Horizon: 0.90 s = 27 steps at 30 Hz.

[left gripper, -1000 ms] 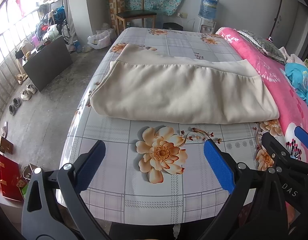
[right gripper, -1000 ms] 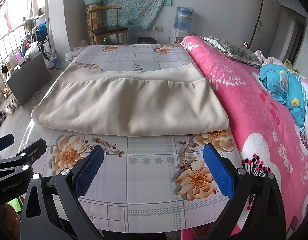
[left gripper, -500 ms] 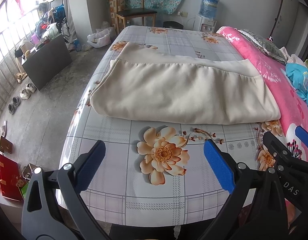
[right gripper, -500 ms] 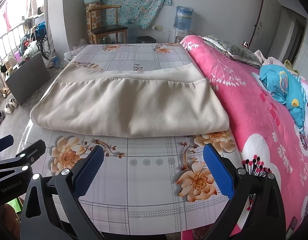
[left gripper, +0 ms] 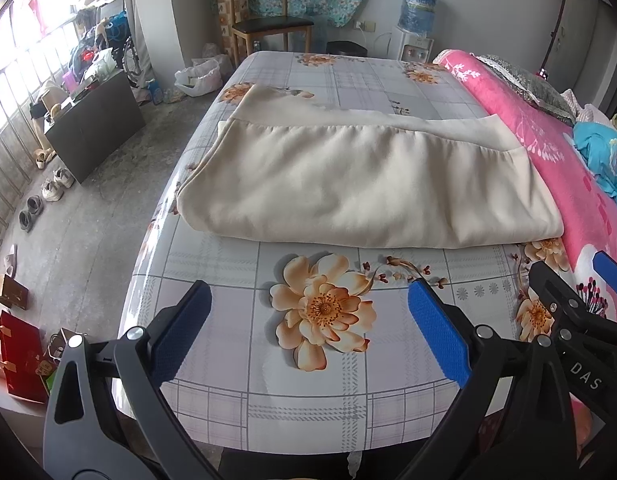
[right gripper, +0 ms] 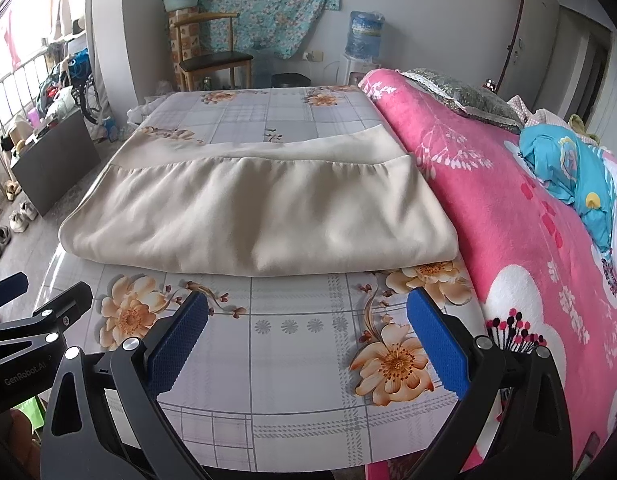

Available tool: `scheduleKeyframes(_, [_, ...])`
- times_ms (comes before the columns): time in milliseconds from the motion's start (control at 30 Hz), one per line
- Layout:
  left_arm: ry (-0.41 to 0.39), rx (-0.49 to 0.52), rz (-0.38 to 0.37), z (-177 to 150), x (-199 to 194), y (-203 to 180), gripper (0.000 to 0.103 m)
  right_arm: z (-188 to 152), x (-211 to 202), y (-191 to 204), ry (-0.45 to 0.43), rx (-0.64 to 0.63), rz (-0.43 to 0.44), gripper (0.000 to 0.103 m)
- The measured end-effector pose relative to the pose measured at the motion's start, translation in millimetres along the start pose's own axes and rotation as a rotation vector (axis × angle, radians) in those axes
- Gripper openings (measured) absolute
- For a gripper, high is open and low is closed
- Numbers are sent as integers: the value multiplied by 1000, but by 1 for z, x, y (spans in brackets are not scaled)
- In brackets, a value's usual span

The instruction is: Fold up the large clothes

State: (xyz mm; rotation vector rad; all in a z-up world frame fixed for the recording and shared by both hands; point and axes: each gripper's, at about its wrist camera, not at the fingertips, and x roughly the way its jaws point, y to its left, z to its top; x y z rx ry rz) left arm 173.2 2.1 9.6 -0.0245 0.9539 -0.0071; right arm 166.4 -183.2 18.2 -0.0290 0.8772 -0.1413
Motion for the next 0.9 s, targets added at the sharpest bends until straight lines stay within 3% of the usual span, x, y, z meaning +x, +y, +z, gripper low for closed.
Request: scheduleKeyframes(900, [11,-6,-2,4,-1,-7,95,3,2,-7,4,5,-5,97])
